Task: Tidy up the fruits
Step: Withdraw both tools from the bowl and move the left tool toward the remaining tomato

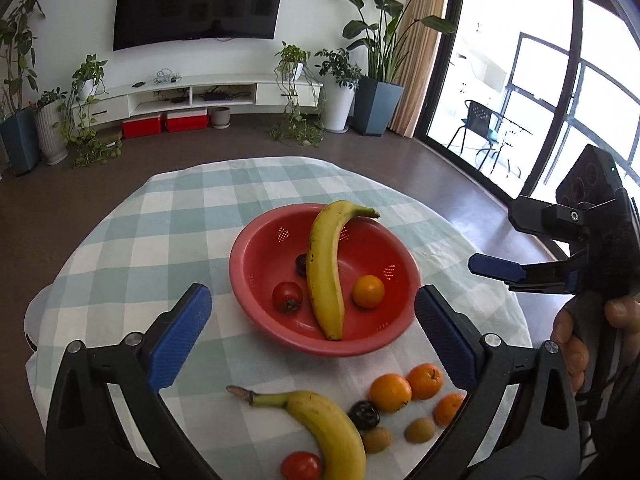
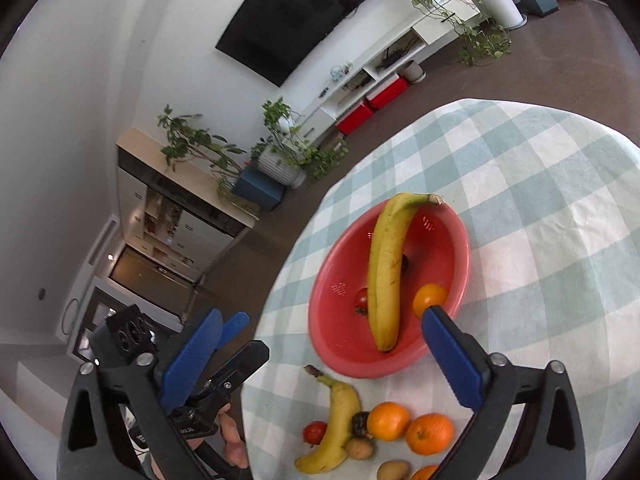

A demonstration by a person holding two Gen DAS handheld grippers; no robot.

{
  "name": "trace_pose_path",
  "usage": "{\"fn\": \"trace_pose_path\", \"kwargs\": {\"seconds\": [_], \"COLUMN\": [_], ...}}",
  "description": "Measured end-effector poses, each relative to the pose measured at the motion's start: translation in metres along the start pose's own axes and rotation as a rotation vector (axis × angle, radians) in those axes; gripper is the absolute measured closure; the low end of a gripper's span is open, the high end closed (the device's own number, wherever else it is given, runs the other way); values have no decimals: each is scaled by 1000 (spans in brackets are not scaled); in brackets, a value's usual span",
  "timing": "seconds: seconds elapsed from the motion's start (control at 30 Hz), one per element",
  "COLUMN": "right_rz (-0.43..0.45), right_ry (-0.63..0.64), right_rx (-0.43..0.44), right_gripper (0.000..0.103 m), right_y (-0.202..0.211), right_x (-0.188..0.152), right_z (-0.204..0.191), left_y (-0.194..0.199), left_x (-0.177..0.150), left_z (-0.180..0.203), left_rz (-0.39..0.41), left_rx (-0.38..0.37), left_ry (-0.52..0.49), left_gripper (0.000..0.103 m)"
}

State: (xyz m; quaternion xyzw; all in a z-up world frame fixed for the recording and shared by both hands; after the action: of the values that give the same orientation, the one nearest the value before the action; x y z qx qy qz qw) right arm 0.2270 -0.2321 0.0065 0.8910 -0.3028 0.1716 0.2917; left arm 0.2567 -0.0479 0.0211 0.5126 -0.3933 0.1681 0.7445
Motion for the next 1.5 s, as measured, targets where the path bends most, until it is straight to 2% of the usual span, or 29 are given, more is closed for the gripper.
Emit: {"fn": "trace_pose_path", "kwargs": {"seconds": [0.07,0.17,0.33,0.43,0.5,0.63,0.73,0.8,0.97,1.1,1.13,1.2,1.27,1.37,1.5], "right_rz": [13,25,18,-8,9,33,28,21,-14,-33,-33,-35,-38,-40,-50], "right_ry": [-3,-42,-102,-133,-138,-61,10,11,-1,24,28,24,12,2,-1], "right_rx": [26,60,96,60,20,-81,-152,-163,-184,-202,-204,-207,-207,-208,-207], "right_gripper": [0,0,0,0,0,0,2,2,7,9,9,9,9,9,9], "right_y": [16,35,49,51,56,66,69,68,60,55,54,54,54,53,51], "right_x": [-17,-45,-97,-128,-142,-153,-156,-156,-161,-165,-165,-165,-165,-165,-165], "right_z": [-1,3,10,20,26,25,21,22,31,30,30,31,34,36,37], "left_y": [23,50,80,87,87,79,81,84,68,53,47,35,20,3,-5], "left_x": [-16,-47,-108,-142,-162,-188,-185,-179,-153,-131,-125,-116,-112,-113,-121], "left_z": [-1,1,8,20,28,36,32,26,-9,-29,-30,-30,-28,-25,-20], "left_rz": [34,37,-23,-56,-81,-132,-120,-111,-161,-186,-195,-219,-258,-308,-336], "left_rx": [31,52,97,88,63,52,53,66,123,133,128,111,79,56,-1], "left_ry": [8,26,60,62,69,71,91,83,44,-11,-40,-104,-168,-239,-275], "left_gripper": [0,0,0,0,0,0,0,0,0,2,4,23,32,33,33]}}
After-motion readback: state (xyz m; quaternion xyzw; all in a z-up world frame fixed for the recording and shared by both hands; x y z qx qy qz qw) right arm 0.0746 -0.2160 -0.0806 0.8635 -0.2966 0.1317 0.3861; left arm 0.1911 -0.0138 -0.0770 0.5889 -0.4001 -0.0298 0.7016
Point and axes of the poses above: each gripper's, at about its wrist camera, not at the fingertips, and y roughly against the way its jaws point, z to its right, x to its top, the point moved 7 cm from there along -y, roughly the way its jaws point, and after that the axes turned 2 degrees about -z, right-handed, at the moved point
